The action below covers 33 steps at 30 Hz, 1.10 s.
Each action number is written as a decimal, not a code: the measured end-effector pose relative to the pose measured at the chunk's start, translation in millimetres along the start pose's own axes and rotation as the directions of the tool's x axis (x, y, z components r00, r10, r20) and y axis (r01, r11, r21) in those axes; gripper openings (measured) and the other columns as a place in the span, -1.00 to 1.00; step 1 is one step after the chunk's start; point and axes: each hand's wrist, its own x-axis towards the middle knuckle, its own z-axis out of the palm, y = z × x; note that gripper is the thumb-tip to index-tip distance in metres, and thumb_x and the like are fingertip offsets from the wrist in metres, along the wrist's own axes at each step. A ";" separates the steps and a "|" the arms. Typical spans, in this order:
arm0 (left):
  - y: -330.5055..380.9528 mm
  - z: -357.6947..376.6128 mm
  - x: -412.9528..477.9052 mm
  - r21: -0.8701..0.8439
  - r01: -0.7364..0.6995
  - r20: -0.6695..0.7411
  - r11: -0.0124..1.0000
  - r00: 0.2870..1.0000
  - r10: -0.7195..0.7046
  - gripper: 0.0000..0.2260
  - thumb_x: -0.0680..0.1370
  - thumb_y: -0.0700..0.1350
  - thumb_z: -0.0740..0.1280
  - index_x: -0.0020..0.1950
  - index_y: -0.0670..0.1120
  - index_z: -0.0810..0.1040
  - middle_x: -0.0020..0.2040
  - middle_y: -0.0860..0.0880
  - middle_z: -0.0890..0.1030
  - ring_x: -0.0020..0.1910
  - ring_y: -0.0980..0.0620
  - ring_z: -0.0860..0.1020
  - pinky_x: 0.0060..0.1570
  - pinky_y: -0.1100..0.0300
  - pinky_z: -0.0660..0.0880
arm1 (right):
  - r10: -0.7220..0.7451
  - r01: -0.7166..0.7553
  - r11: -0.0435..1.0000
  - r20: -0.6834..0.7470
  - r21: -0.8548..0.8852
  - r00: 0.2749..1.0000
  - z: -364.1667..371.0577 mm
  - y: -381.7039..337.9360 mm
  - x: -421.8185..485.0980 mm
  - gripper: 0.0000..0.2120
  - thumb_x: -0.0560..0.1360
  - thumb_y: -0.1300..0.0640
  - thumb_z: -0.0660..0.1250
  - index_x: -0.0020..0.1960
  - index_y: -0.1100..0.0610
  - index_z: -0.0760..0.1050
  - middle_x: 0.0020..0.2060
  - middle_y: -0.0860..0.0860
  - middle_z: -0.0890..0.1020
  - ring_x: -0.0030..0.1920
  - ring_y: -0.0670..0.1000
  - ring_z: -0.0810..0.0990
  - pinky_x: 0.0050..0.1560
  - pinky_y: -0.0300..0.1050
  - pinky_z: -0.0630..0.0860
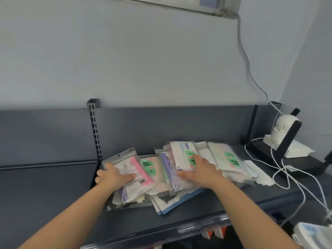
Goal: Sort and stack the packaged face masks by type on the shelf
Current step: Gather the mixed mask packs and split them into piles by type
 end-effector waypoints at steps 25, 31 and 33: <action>13.3 7.2 -16.7 -0.661 0.106 0.372 0.743 0.906 0.201 -0.71 0.62 0.11 0.24 0.13 -0.07 0.60 -0.02 -0.10 0.65 -0.05 -0.08 0.61 -0.10 0.06 0.53 | 0.008 -0.082 0.406 0.086 0.910 0.996 10.3 -27.0 -12.4 -0.38 0.50 0.40 0.31 0.48 0.07 0.26 0.18 0.13 0.61 -0.18 -0.01 0.65 -0.29 -0.20 0.53; -0.1 3.7 -14.1 -0.683 0.046 0.335 0.729 0.906 0.257 -0.60 0.53 -0.16 0.42 0.32 -0.09 0.37 0.04 -0.15 0.69 -0.17 -0.05 0.71 -0.42 0.12 0.61 | -0.237 0.231 0.776 -0.067 0.587 0.969 34.4 -60.9 -20.4 -0.56 0.58 0.10 0.31 0.44 0.01 0.36 0.35 -0.05 0.48 0.25 -0.05 0.52 0.16 -0.15 0.54; -6.8 -1.7 -9.0 -0.708 0.057 0.292 0.704 0.931 0.218 -0.57 0.52 -0.22 0.43 0.32 -0.11 0.36 0.07 -0.17 0.67 -0.13 -0.09 0.69 -0.43 0.12 0.61 | -0.288 0.355 0.881 -0.239 0.312 0.927 25.3 -48.2 -16.0 -0.50 0.53 -0.07 0.35 0.43 -0.03 0.34 0.42 -0.09 0.36 0.40 0.00 0.37 0.40 0.00 0.37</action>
